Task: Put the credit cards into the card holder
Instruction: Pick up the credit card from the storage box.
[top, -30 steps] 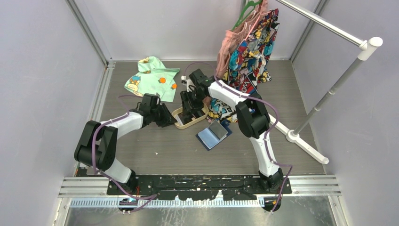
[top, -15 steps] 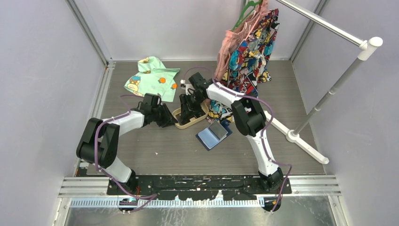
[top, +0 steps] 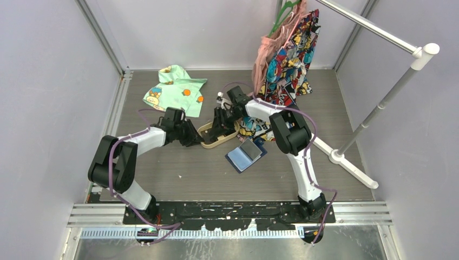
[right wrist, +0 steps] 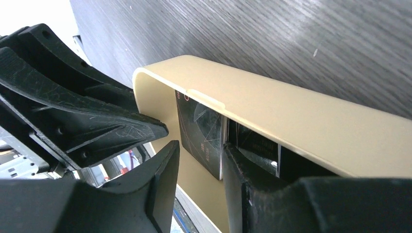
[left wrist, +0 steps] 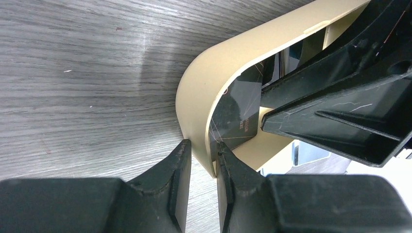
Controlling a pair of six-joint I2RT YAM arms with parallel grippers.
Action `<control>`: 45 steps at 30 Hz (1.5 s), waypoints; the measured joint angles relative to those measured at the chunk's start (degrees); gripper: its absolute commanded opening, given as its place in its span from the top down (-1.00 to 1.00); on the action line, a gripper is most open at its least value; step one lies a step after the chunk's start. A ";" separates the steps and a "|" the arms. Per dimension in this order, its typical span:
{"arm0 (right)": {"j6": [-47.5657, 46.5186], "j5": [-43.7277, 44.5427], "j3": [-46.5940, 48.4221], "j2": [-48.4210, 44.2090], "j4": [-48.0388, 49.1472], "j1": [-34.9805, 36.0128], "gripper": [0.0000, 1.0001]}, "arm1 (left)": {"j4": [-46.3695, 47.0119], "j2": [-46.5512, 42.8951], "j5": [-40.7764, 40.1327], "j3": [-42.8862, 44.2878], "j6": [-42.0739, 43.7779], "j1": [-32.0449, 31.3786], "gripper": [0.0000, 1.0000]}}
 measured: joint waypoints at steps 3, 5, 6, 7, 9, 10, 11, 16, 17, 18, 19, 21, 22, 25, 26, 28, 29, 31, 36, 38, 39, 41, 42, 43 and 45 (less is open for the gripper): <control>1.88 -0.72 -1.29 -0.52 1.95 -0.17 0.24 | -0.46 0.02 -0.09 0.00 0.15 0.11 0.49; 3.17 -1.33 -1.84 -0.72 2.93 -0.37 0.25 | -0.74 0.02 -0.17 0.11 0.20 0.17 0.49; 3.63 -1.53 -1.99 -0.79 3.19 -0.46 0.26 | -0.85 0.02 -0.26 0.17 0.20 0.17 0.49; 4.20 -1.73 -2.21 -0.90 3.65 -0.52 0.28 | -1.03 0.02 -0.39 0.26 0.22 0.17 0.49; 4.63 -1.90 -2.32 -1.01 3.98 -0.55 0.33 | -1.33 0.02 -0.55 0.44 0.28 0.17 0.49; 4.72 -1.90 -2.32 -1.05 4.11 -0.55 0.36 | -1.51 0.04 -0.63 0.52 0.39 0.20 0.49; 4.85 -1.90 -2.32 -1.05 4.24 -0.55 0.38 | -1.64 0.09 -0.68 0.63 0.55 0.22 0.49; 5.49 -2.03 -2.32 -1.05 4.55 -0.59 0.52 | -2.23 0.11 -0.90 0.90 0.98 0.22 0.49; 5.77 -2.27 -2.32 -1.05 4.79 -0.61 0.53 | -2.40 0.11 -0.94 0.96 1.03 0.22 0.49; 5.97 -2.56 -2.32 -1.05 5.03 -0.61 0.54 | -2.45 0.11 -0.96 0.98 1.03 0.22 0.49; 6.14 -2.82 -2.32 -1.05 5.22 -0.61 0.55 | -2.60 0.11 -0.98 1.05 1.05 0.22 0.49; 6.62 -3.65 -2.32 -1.07 5.77 -0.61 0.55 | -2.75 0.11 -1.03 1.09 1.05 0.22 0.49; 6.86 -4.07 -2.32 -1.07 6.08 -0.61 0.54 | -2.89 0.13 -1.05 1.16 1.05 0.22 0.49; 7.56 -5.42 -2.32 -1.07 6.97 -0.61 0.55 | -3.08 0.22 -1.05 1.31 1.07 0.22 0.49; 7.74 -5.60 -2.32 -1.07 7.39 -0.55 0.55 | -3.08 0.28 -0.94 1.44 0.98 0.22 0.49; 8.33 -6.16 -2.32 -1.07 8.17 -0.17 0.54 | -3.23 0.57 -0.90 1.79 1.16 0.15 0.49; 8.37 -6.36 -2.29 -1.07 8.37 0.00 0.52 | -3.23 0.61 -0.85 1.79 1.14 0.17 0.49; 7.39 -5.66 -2.08 -1.05 7.43 0.59 0.48 | -2.80 0.63 -0.63 1.81 1.05 0.13 0.49; 3.78 -2.38 -0.31 -1.05 2.64 2.25 0.31 | -2.56 0.72 -0.28 1.86 1.03 -0.04 0.49; 1.60 -0.20 0.83 -1.05 0.17 2.84 0.24 | -2.34 0.76 0.02 1.92 1.03 -0.07 0.49; 0.79 0.52 1.16 -1.05 -0.61 2.99 0.24 | -2.34 0.79 0.11 1.99 1.03 -0.07 0.49; -1.22 2.64 2.49 -0.87 -3.13 3.56 0.25 | -2.34 0.85 0.28 2.21 1.01 -0.07 0.48; -2.14 3.76 3.21 -0.66 -4.13 3.74 0.26 | -2.34 0.90 0.42 2.34 1.01 -0.07 0.48; -2.82 4.61 3.85 -0.48 -4.92 3.96 0.27 | -2.34 0.94 0.50 2.49 1.05 -0.07 0.48; -3.69 5.88 4.74 -0.11 -6.10 4.09 0.28 | -2.25 0.96 0.63 2.67 1.05 -0.07 0.46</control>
